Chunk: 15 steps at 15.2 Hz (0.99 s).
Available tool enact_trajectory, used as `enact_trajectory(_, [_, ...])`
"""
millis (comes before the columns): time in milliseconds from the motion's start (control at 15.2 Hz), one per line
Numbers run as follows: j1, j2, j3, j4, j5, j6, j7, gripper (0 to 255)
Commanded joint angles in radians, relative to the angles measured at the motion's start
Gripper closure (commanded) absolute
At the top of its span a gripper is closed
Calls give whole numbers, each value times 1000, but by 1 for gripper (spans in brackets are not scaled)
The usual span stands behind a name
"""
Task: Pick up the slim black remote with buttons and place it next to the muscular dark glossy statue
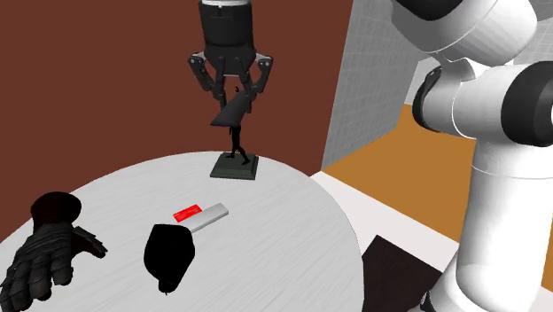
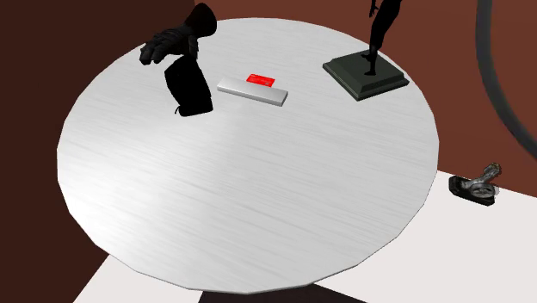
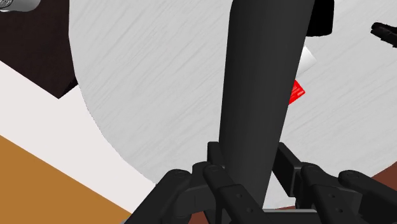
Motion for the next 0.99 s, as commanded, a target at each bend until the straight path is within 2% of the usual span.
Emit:
enact_trajectory(0, [-71, -21, -3, -27, 23, 28, -55, 255])
enact_trajectory(198, [-189, -72, -7, -84, 75, 74, -139, 255])
enact_trajectory(462, [-310, -115, -28, -127, 121, 122, -249, 255])
enact_trajectory(726, [-395, -127, -59, -138, 140, 155, -352, 255])
enact_trajectory(924, [-444, -178, -62, -230, 192, 220, -364, 255])
